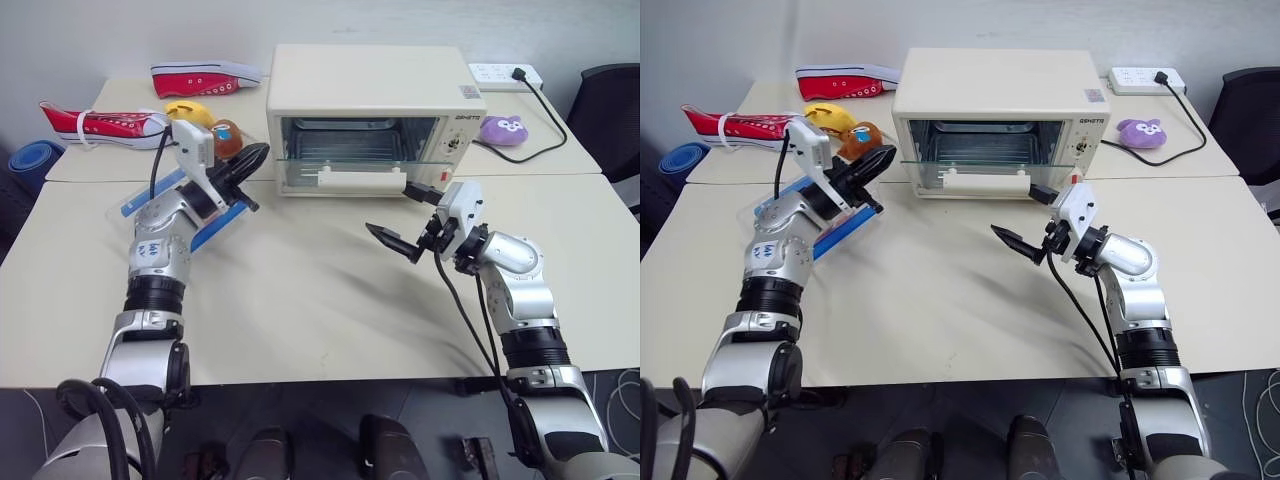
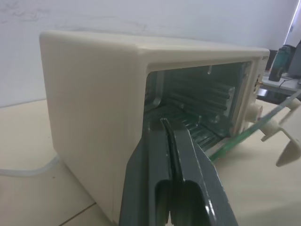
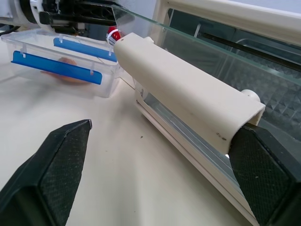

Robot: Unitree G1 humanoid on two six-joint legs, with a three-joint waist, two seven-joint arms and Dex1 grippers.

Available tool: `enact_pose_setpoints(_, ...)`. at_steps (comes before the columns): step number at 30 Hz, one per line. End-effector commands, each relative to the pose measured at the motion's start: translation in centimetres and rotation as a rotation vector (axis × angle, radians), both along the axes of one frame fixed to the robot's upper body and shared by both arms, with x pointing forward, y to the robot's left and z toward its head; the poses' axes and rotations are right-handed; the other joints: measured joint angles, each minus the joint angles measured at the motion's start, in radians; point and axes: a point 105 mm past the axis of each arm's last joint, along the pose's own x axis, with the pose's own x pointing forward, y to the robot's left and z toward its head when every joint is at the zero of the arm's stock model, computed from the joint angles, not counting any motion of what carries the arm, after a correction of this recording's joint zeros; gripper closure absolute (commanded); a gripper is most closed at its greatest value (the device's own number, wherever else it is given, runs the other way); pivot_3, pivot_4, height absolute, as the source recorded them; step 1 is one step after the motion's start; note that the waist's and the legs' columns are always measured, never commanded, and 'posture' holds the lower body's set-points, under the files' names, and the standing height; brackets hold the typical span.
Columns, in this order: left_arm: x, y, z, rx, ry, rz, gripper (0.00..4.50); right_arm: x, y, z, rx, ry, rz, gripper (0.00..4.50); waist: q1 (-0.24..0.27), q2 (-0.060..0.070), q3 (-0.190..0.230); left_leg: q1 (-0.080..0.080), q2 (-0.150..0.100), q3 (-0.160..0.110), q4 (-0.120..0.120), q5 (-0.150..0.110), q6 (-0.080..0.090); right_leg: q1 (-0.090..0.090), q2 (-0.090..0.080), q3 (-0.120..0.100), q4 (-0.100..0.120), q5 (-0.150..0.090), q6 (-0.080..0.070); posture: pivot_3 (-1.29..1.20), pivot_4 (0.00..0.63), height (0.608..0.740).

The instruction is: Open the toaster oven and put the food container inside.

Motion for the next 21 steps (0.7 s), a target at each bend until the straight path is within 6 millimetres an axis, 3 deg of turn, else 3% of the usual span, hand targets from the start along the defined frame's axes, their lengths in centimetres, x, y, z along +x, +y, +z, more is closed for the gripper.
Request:
enact_pose_setpoints(1, -0.3, -1.9, 0.8, 0.047, -0.066, -0.073, 4.46, -0.6, -0.5, 0.3, -0.012, -0.043, -0.014, 0.00, 0.001, 0.000, 0.000, 0.000, 0.000, 0.000, 0.000, 0.000, 0.000, 0.000, 0.000, 0.000, 0.000, 0.000, 0.000, 0.00, 0.150, 0.740)
enact_pose_setpoints(7, -1.1, -3.1, -1.2, 0.128, -0.047, -0.164, 4.46, -2.8, -4.0, -2.1, -0.009, 0.012, -0.118, 0.00, 0.013, 0.000, 0.000, -0.001, -0.001, 0.000, 0.001, 0.000, 0.000, 0.000, -0.001, 0.000, 0.000, 0.000, 0.000, 0.00, 0.150, 0.740)
enact_pose_setpoints(13, -2.2, -3.8, -4.2, 0.363, -0.028, -0.216, 4.46, -7.2, -8.9, -5.1, -0.051, 0.099, -0.255, 0.00, 0.031, 0.000, 0.000, 0.000, -0.001, 0.001, 0.001, 0.000, 0.001, 0.000, -0.001, 0.000, 0.000, 0.000, 0.001, 0.00, 0.150, 0.740)
enact_pose_setpoints(16, -2.4, -3.7, -6.2, 0.477, 0.004, -0.200, 4.46, -8.3, -10.2, -5.0, -0.054, 0.102, -0.298, 0.00, 0.032, 0.000, 0.000, 0.000, -0.001, 0.003, 0.002, 0.000, 0.001, 0.001, -0.001, 0.001, 0.000, 0.001, 0.001, 0.00, 0.150, 0.740)
enact_pose_setpoints(21, -3.1, -4.3, -7.9, 0.473, 0.061, -0.206, 4.46, -8.8, -10.6, -3.5, -0.033, 0.071, -0.309, 0.00, 0.031, 0.000, 0.000, 0.001, 0.000, 0.003, 0.002, 0.000, 0.001, 0.001, -0.001, 0.002, 0.001, 0.000, 0.001, 0.00, 0.150, 0.740)
